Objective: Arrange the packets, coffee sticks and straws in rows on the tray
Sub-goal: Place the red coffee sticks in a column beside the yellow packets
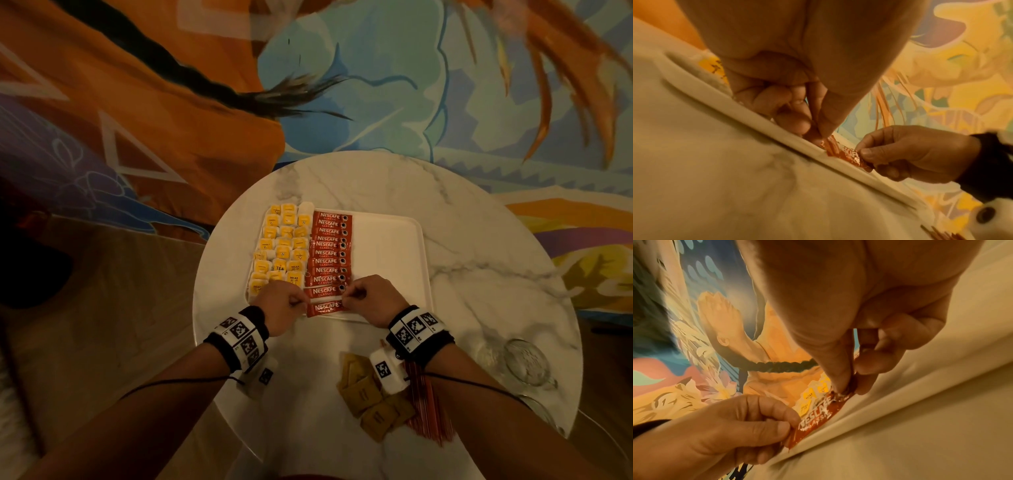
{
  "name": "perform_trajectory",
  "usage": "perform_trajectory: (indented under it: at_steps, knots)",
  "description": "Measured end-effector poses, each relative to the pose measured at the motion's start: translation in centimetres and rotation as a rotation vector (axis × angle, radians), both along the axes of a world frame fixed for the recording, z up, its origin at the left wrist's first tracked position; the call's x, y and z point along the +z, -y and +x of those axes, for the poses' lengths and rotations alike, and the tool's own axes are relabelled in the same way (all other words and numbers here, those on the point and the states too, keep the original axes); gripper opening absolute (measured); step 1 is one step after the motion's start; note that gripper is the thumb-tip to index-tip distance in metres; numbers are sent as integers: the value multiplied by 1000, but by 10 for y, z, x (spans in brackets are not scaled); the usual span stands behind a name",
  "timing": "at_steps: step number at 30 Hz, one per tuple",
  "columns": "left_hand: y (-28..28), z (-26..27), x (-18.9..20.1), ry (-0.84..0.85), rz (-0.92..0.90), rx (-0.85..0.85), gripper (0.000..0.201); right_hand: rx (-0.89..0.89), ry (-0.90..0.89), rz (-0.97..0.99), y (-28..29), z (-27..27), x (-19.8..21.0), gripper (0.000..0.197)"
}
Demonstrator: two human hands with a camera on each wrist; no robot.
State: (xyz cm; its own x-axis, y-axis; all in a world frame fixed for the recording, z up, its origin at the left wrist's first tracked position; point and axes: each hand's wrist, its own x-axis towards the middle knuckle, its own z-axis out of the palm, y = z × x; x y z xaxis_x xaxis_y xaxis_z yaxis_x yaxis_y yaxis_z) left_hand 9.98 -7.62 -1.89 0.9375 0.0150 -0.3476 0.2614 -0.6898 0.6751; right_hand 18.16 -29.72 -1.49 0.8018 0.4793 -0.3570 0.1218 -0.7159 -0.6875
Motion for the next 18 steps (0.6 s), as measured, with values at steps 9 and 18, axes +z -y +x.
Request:
perform_trajectory:
  at_steps: [9,18]
  knots:
    - [9,11,0,16,98,61,13,-58,40,-97,-7,2,-5,4]
    - [17,12,5,73,230,8,7,-73,107,-259,-20,3,-5,14]
